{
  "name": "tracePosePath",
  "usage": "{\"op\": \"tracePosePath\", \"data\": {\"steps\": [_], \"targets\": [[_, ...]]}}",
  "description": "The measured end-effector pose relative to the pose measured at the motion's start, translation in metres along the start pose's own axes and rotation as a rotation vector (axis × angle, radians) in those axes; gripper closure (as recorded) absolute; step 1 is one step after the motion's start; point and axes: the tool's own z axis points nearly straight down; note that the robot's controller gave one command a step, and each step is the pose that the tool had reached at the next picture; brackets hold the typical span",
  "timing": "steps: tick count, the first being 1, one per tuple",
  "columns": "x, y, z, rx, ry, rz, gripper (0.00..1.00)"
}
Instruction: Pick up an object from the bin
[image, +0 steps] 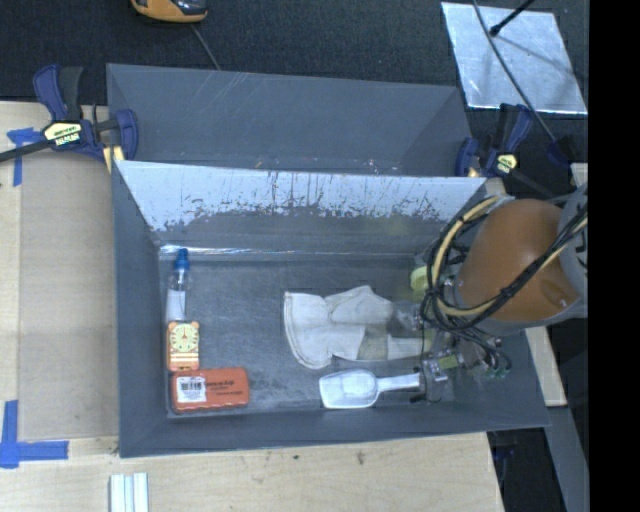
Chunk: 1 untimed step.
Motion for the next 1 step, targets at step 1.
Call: {"op": "tracePosePath", "data": {"steps": [1], "targets": [[-0.0084, 0.0453, -0.004, -0.001, 0.001, -0.005, 0.0]]}}
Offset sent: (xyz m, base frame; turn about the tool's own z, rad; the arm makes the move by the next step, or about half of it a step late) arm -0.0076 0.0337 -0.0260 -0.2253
